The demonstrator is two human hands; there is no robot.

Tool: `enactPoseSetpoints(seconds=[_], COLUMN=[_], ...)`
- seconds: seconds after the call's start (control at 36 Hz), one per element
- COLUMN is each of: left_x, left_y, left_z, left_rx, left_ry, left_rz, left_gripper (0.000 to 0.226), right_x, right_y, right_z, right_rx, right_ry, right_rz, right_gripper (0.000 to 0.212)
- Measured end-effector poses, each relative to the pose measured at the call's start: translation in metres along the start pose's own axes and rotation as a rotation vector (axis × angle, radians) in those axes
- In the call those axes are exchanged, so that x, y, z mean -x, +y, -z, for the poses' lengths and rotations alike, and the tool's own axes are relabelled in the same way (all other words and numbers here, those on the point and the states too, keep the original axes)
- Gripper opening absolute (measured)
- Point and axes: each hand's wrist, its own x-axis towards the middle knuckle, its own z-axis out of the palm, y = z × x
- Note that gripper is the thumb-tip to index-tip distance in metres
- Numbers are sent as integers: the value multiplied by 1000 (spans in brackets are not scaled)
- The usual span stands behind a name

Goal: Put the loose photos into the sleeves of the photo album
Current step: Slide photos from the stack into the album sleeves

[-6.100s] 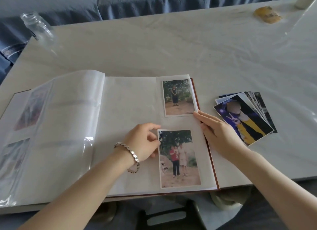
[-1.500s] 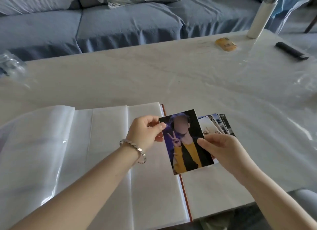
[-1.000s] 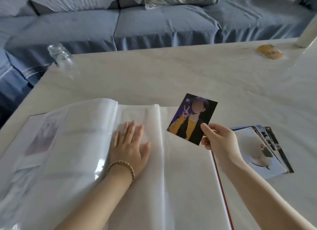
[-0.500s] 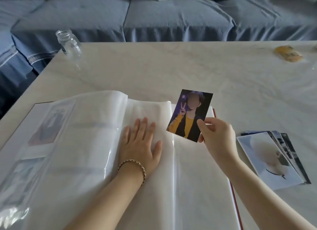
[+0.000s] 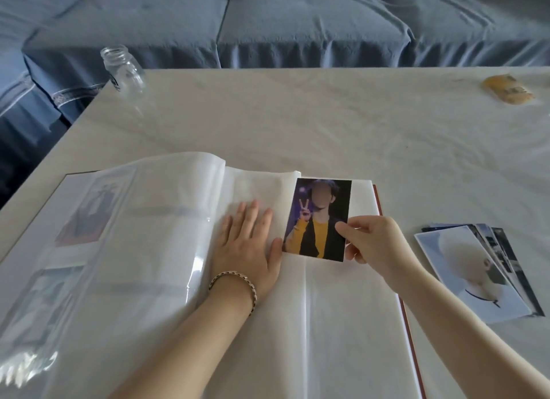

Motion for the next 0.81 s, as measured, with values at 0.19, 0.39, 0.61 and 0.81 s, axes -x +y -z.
enactPoseSetpoints(seconds=[0.19, 0.39, 0.61, 0.81], left_x=[2, 3, 5, 12], left_y=[2, 5, -3, -37], left_z=[2, 2, 24, 50], left_rx=[75, 140, -24, -305], left_ry=[17, 80, -74, -198], left_rz=[2, 29, -13, -36], left_gripper=[74, 85, 54, 110], right_x=[-11, -19, -17, -17], right_y=[-7, -17, -15, -18], right_z=[-10, -24, -24, -29], right_rx=[14, 128, -2, -202], right_ry=[-63, -55, 41, 36], right_rz=[-39, 42, 77, -18], right_gripper=[27, 27, 17, 13])
